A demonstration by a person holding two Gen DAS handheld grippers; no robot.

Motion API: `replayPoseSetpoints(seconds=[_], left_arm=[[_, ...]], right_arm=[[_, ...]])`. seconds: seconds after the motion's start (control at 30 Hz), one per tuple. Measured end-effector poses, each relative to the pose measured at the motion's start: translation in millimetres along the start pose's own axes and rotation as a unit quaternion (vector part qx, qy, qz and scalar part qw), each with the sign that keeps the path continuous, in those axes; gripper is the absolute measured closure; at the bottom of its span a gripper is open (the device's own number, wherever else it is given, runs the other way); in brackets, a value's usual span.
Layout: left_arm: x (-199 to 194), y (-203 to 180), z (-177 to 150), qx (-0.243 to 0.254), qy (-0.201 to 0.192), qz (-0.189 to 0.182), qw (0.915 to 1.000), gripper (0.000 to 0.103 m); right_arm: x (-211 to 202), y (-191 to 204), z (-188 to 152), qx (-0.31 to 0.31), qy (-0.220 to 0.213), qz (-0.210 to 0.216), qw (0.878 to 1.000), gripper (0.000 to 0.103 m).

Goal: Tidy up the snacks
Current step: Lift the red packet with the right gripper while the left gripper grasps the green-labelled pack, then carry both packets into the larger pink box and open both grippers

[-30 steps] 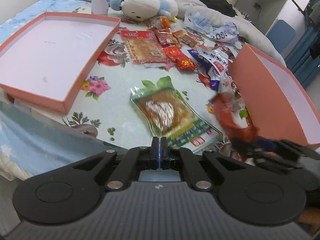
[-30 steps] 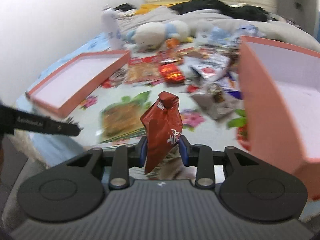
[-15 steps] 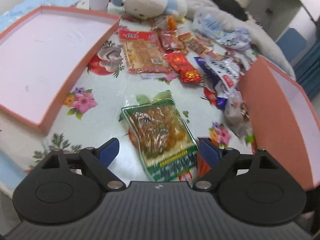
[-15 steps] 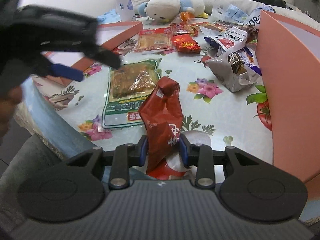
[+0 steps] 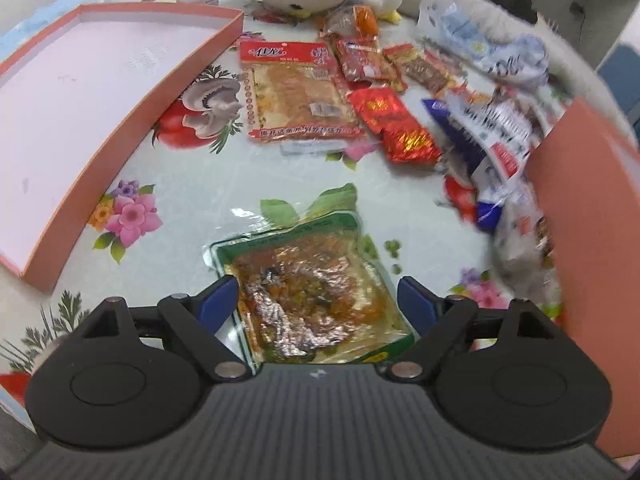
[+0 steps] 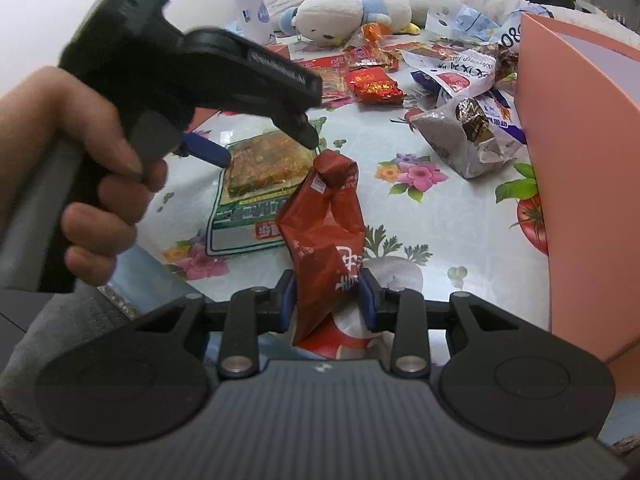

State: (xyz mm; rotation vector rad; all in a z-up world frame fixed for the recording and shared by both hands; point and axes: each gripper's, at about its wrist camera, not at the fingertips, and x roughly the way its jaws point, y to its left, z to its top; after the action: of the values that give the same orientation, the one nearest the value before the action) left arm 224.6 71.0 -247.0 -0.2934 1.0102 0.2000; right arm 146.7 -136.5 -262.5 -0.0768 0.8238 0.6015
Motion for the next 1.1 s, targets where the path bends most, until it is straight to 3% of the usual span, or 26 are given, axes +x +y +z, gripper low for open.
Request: replayPoseSetpoints(seconds=[0.17, 0.43, 0.67, 0.93, 1.1], left_arm=[[7.2, -13.1, -6.8, 0.058, -0.011, 0.031, 0.9978, 0.016], [5.3, -20.2, -14.6, 0.092, -0.027, 0.034, 0.9949, 0.029], [-7.7, -19.8, -17.8, 0.108, -0.026, 0.01, 0.9937, 0.054], [-50.4, -10.4, -23.3, 0.069, -0.029, -0.039, 0.9965, 0.056], [-91.8, -8.1, -24.4, 0.064, -0.05, -0.057, 0.995, 0.056]], right_arm=[[-4.4, -2.5, -2.3, 0.009, -0.002, 0.003, 1.0, 0.067], [-16.3, -12.4, 0.7, 0.028, -0.013, -0.02, 0.999, 0.067], [-25.3, -15.8, 9.1, 0.034, -0.03, -0.031, 0.998, 0.067], [-52.3, -14.1, 22.2, 0.047, -0.057, -0.041, 0.996, 0.067], [-77.8, -10.9, 32.8, 0.053, -0.08, -0.042, 0.994, 0.067]])
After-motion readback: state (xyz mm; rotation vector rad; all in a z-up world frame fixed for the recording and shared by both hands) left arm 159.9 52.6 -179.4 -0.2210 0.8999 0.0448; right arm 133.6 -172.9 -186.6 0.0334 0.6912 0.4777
